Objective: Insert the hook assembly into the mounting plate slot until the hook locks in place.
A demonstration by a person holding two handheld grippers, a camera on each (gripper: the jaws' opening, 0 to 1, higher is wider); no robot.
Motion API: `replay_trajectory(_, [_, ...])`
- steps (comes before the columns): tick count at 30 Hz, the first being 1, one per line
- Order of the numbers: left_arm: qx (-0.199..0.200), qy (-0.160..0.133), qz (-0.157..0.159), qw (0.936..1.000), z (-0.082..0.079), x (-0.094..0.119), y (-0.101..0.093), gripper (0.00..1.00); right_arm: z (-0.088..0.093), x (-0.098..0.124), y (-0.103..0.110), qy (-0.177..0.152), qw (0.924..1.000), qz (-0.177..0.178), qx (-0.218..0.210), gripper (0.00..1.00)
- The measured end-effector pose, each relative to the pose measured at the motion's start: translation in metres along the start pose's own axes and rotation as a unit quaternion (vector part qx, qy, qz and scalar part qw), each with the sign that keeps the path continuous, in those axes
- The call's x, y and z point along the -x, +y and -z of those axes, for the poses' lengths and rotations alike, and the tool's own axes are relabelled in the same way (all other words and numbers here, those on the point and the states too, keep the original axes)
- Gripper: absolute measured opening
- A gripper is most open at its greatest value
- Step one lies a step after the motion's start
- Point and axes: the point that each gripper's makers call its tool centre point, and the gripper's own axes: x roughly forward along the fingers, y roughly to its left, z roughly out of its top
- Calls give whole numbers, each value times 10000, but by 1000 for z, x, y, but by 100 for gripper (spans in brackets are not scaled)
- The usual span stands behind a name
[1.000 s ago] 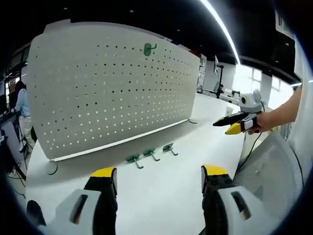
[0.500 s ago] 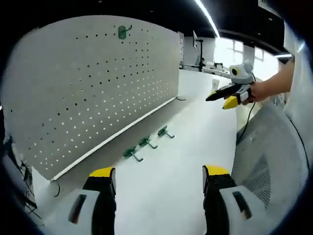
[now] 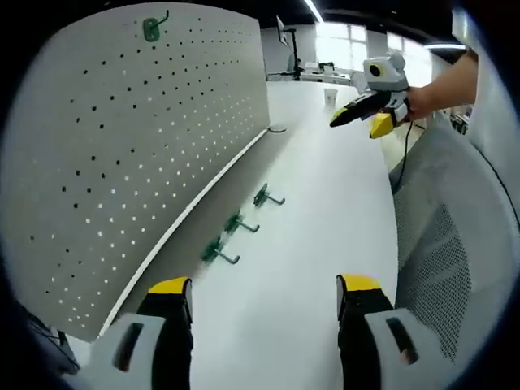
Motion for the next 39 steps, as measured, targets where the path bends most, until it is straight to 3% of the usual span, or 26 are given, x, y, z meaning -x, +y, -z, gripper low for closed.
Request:
replay_trajectory(19, [-464,577,461,9962,11,-32,18,75,2,3,-4,67,10000,26,19,59])
replay_trajectory(33, [-983,985,787,9871,-3,-62,38,73,10,3,-2,194,9998,2,-30,60])
replay_trajectory(39, [-1234,1214,983,9800,-2,-72,45,74,10,4,-3,202,9998,18,-35,59])
